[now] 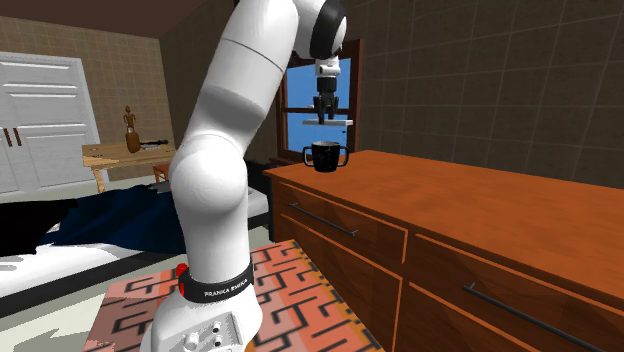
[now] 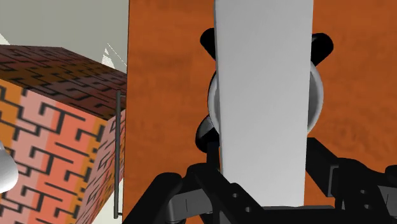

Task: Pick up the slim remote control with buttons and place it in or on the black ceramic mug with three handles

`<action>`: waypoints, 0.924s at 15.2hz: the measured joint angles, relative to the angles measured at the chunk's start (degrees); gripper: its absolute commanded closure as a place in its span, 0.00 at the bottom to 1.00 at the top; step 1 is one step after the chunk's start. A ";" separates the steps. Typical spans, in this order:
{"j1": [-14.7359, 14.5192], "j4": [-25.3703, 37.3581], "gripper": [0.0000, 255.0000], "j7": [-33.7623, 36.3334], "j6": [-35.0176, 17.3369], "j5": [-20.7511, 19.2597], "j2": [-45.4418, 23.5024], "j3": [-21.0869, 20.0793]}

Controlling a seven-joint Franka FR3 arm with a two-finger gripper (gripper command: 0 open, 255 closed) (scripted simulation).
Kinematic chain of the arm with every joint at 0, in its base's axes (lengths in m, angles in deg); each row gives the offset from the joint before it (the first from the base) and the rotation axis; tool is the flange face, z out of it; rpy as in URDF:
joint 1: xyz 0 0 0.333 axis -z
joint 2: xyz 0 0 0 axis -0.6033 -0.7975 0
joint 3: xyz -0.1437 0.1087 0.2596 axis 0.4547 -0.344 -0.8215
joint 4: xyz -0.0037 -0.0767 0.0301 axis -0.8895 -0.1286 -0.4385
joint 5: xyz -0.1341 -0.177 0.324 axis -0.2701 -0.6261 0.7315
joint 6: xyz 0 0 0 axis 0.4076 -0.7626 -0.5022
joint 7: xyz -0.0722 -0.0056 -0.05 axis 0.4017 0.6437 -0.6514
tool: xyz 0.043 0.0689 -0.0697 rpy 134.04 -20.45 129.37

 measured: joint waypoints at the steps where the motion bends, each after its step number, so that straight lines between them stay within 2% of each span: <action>1: -3.40 3.94 1.00 0.73 1.48 -2.02 -2.89 1.36; 2: -6.29 6.94 1.00 1.55 2.55 -3.61 -5.19 2.51; 5: -7.57 6.83 1.00 2.36 1.42 -4.71 -6.67 3.28; 14: -5.96 0.01 1.00 3.66 -5.18 -5.63 -7.32 3.71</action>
